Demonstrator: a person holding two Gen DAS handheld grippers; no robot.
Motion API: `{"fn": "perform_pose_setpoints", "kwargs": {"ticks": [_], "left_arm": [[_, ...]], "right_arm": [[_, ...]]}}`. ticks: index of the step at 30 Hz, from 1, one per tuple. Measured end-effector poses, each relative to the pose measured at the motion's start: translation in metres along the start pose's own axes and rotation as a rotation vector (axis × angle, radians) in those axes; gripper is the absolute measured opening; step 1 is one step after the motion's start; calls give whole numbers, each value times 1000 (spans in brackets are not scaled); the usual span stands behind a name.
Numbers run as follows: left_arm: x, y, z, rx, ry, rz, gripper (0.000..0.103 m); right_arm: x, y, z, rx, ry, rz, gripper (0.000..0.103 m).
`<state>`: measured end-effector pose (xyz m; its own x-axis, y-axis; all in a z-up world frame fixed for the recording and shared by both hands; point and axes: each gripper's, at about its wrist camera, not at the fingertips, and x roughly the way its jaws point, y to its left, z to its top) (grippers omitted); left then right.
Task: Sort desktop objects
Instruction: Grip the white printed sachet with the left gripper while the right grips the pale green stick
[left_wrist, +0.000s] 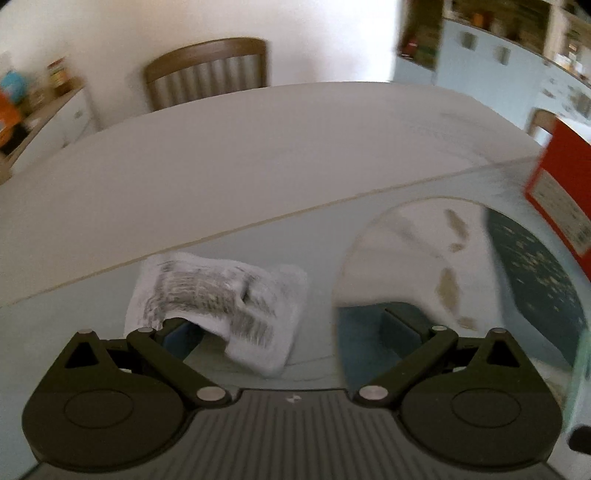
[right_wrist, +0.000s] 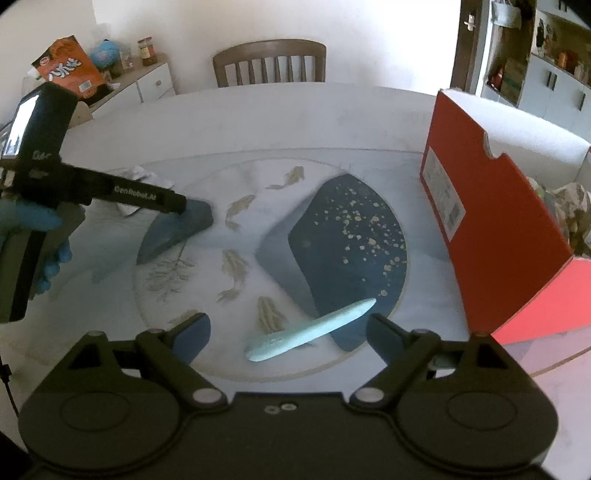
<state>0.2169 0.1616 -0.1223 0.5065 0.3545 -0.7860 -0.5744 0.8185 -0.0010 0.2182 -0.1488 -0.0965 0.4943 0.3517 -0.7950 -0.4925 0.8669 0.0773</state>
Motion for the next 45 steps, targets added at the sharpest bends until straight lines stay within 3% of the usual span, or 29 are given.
{"fn": "perform_pose_setpoints", "kwargs": {"ticks": [4, 9, 16, 19, 26, 40, 45], "left_arm": [[1, -21, 2, 68, -6, -39, 102], [-10, -16, 8, 41, -18, -63, 102], [-41, 10, 18, 126, -53, -217, 102], [-42, 21, 21, 222, -97, -186, 102], [-13, 49, 29, 302, -97, -198, 102], [17, 71, 19, 280, -64, -245, 101], [14, 61, 14, 265, -67, -233, 98]], "right_arm": [[9, -4, 1, 18, 21, -15, 90], [14, -7, 4, 40, 35, -8, 88], [16, -7, 6, 41, 42, 9, 88], [16, -7, 6, 37, 41, 9, 88], [13, -6, 6, 47, 46, 4, 88], [19, -5, 3, 50, 68, -15, 86], [20, -5, 3, 49, 72, -17, 80]]}}
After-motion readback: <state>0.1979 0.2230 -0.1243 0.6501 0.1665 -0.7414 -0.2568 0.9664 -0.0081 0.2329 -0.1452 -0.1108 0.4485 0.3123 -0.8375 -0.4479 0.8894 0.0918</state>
